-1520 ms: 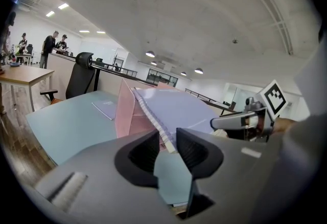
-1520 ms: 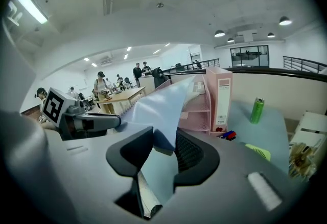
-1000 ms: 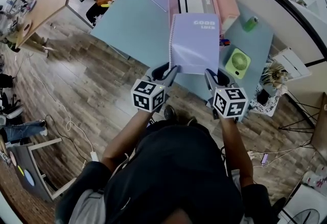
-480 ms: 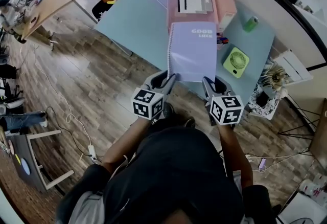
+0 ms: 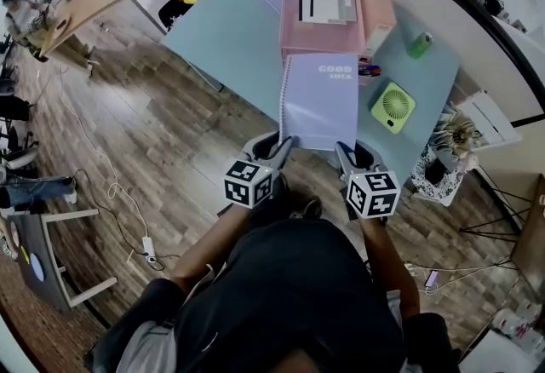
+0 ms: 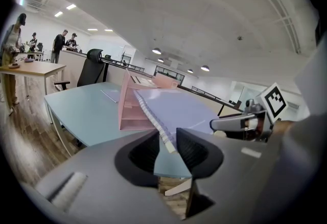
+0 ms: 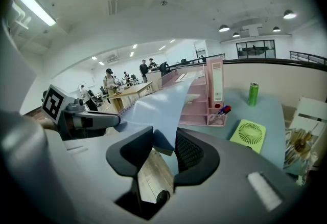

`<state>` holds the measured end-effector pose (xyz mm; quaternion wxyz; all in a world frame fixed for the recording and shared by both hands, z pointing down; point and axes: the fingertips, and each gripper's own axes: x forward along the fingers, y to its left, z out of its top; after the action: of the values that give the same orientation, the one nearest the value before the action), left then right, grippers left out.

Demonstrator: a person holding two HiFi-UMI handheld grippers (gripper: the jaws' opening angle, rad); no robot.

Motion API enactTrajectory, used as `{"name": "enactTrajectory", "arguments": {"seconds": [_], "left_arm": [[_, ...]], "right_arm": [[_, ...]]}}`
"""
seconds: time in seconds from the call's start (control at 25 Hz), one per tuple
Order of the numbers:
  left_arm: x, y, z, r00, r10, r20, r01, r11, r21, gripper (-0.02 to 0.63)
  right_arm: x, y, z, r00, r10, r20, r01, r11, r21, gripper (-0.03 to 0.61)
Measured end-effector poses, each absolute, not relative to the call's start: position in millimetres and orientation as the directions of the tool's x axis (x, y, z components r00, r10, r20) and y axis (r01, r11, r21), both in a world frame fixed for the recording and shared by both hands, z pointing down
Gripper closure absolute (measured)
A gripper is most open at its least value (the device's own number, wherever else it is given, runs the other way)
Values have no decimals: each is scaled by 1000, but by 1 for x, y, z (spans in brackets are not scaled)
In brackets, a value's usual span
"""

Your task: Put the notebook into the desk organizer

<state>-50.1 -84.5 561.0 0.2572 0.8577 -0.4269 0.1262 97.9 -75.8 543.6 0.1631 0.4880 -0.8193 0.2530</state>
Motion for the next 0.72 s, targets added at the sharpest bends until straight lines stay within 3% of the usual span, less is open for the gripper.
{"name": "enactTrajectory", "arguments": {"seconds": [0.72], "left_arm": [[-51,-109,588,603,-646,468,-798,-493,347,453]], "right_arm": [[97,-98,573,-467,-702,538,-885,370,-284,454]]}}
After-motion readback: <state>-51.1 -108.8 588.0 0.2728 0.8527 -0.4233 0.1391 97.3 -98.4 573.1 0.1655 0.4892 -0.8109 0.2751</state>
